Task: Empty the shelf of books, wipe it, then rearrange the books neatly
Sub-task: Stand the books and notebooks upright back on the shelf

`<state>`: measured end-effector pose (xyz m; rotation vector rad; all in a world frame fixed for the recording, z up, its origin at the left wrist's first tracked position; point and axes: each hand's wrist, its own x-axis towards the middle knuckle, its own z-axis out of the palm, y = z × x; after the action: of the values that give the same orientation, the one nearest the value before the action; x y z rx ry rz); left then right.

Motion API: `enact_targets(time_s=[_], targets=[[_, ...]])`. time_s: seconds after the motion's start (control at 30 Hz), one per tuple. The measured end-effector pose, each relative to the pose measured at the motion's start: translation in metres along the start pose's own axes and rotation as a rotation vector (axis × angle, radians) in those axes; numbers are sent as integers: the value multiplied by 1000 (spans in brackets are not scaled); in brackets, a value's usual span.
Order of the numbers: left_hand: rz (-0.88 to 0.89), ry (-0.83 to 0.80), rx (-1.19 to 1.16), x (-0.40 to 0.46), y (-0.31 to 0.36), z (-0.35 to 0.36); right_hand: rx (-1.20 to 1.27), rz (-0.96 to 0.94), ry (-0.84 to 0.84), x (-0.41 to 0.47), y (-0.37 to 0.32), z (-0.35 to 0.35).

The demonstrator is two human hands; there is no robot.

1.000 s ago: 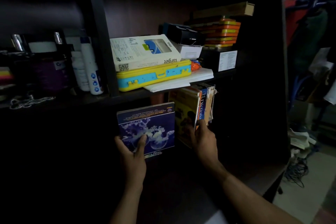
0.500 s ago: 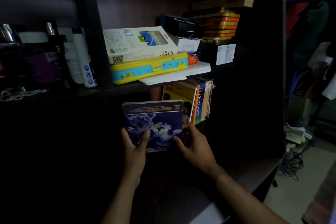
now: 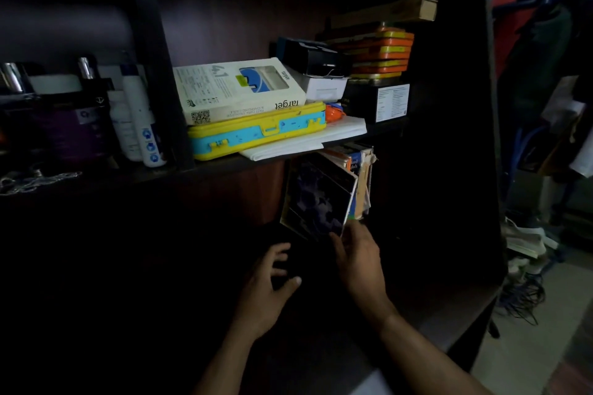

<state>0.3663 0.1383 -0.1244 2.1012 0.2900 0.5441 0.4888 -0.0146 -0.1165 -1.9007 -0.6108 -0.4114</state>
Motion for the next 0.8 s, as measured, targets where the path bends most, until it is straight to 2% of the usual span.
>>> enact_targets(time_s=[0.07,0.13,0.2,0.3,0.47,0.73,0.8], targets=[[21,-33,76,-1,-2,2,49,28,-26,1,1,1],[11,-77,318,3,2,5,84,55,-74,0,0,0],[-83,-94,547,13,12,11,78,68,-81,0,-2,0],[-199,-94,462,36,35,26,37,61,-63,-2,-4,-1],[-195,7,589,64,32,58,13,6,-67,0,0,4],[-192,-80,632,67,26,58,-21,-5,-175,7,2,8],[-139,-73,605,67,23,60,-8,4,-197,7,3,8]])
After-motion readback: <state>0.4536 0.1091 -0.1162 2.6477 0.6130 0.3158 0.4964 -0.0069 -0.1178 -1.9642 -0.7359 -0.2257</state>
